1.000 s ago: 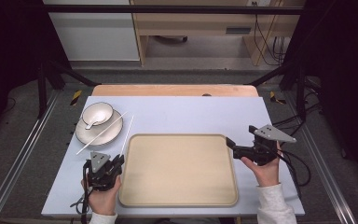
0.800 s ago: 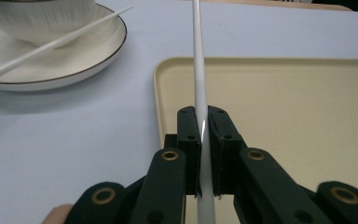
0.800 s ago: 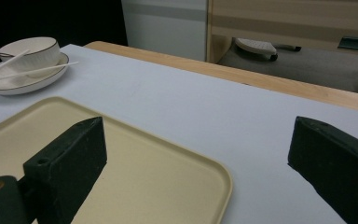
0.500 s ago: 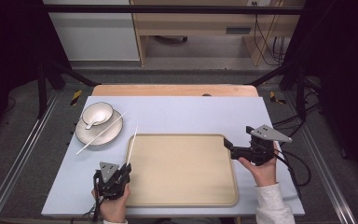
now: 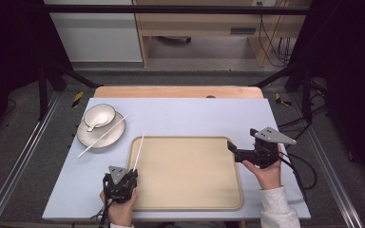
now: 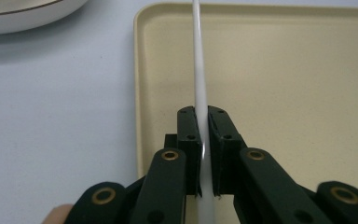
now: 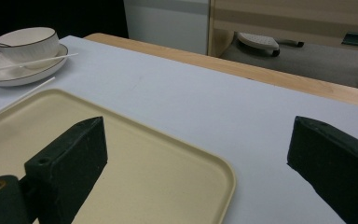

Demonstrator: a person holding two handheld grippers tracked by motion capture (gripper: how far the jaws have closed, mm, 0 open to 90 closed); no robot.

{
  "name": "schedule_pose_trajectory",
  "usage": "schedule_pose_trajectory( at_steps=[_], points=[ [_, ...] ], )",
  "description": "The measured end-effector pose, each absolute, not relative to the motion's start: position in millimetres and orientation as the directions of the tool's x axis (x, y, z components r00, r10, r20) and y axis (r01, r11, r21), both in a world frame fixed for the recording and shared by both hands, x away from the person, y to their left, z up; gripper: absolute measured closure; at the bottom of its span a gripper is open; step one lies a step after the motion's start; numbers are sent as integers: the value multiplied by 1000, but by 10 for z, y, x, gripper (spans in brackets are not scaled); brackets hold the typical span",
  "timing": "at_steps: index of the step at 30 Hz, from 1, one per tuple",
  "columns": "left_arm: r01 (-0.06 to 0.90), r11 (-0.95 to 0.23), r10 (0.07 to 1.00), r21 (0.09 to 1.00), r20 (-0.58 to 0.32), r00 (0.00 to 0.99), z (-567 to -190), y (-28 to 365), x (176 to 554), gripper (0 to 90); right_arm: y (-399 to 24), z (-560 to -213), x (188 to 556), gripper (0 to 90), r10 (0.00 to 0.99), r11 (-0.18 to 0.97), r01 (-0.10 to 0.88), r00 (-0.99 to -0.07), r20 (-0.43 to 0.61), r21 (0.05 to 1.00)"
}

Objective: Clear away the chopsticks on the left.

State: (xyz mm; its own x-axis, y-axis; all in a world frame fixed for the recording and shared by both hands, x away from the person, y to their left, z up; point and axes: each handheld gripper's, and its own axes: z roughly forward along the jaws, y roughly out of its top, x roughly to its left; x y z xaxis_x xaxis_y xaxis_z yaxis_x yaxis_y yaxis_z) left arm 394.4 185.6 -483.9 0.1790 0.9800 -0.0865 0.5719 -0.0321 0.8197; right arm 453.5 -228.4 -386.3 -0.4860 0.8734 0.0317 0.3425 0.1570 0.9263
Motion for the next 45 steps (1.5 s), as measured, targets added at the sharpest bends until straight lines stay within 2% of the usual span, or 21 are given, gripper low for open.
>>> schedule_pose_trajectory(
  at_steps=[11,32,43,45],
  points=[
    [613,-44,985,789,-70,160,-4848,1847,3973,840,-2277,-3875,4545,51,872,167,347,-489,26,923],
    [627,-68,983,776,-56,176,-4823,1813,3981,819,-2265,-3881,4549,49,872,167,352,-489,29,921],
    [586,-67,972,808,-79,221,-4653,1897,4016,743,-2300,-3852,4529,49,874,159,345,-486,32,925],
    [557,-75,970,827,-69,233,-4561,1936,4033,694,-2314,-3840,4522,49,873,156,342,-486,32,927]
  ],
)
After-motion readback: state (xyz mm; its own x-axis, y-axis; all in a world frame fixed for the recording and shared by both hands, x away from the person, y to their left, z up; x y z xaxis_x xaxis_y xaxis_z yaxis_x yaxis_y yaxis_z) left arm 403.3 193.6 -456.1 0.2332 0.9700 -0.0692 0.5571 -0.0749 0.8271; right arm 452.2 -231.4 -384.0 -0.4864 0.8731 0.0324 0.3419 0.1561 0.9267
